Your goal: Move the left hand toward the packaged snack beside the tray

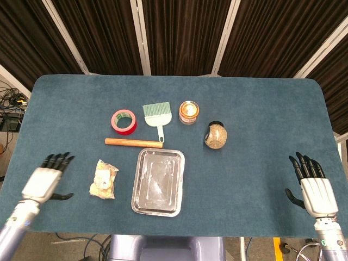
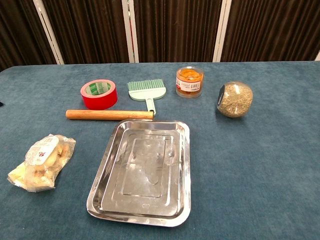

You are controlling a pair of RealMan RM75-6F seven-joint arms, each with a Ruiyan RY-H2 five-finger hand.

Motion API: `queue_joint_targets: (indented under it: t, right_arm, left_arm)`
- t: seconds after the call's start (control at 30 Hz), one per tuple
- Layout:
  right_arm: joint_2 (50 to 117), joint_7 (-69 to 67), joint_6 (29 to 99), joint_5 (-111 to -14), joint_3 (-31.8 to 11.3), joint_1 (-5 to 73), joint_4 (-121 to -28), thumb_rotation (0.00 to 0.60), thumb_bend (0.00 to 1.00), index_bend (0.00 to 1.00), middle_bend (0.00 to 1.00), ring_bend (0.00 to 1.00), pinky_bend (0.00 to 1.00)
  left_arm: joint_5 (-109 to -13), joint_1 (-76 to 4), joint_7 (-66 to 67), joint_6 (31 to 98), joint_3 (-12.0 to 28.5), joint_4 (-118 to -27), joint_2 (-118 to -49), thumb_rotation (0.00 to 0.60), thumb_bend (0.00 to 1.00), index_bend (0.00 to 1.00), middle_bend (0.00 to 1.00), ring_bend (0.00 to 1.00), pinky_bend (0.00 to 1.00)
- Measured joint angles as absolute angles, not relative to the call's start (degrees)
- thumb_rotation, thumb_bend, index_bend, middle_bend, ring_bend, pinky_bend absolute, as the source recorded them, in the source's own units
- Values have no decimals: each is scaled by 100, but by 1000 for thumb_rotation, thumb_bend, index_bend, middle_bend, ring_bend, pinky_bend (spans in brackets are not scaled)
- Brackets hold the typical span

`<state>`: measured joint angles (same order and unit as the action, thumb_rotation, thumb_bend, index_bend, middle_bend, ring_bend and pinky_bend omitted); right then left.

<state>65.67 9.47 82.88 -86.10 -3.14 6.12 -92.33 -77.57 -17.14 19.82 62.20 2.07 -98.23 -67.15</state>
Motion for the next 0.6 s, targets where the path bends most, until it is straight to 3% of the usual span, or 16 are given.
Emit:
queue_joint_targets:
  t: [0.13, 0.23, 0.33, 0.47, 0.53, 0.6]
  right_arm:
    - [6551, 910, 8293, -8609, -312, 605, -9240, 600, 303, 0, 0, 0, 98]
    - [6542, 885, 8286, -8605, -311, 606, -9244, 600, 303, 0, 0, 0, 97]
    - [6542, 865, 8305, -8618, -312, 602, -9238, 600, 303, 0, 0, 0, 97]
    - [6540, 856, 8306, -8620, -311, 601, -9236, 600, 302, 0, 0, 0, 97]
    - [6536, 852, 8300, -8613, -310, 600, -9240, 600, 302, 0, 0, 0, 97]
    - [6535, 855, 8300, -8613, -310, 600, -9244, 600, 303, 0, 0, 0, 98]
  left_arm:
    - [-7308, -1957, 2532, 6000, 291, -9796, -7138, 600, 61, 30, 1, 0, 89]
    - [-6988, -2107, 2885, 5905, 338, -9743, -7447, 600, 83, 110, 50, 27, 136]
    - [-6777, -2229, 3147, 5868, 362, -9621, -7758, 600, 142, 305, 210, 165, 295]
    - [-6675, -2312, 3412, 5993, 357, -9351, -8093, 600, 258, 573, 526, 451, 544]
    - [-6708, -2323, 3448, 6125, 340, -9217, -8210, 600, 299, 644, 627, 545, 617]
    - [-6790, -2312, 3392, 6257, 325, -9160, -8274, 600, 316, 671, 654, 571, 637]
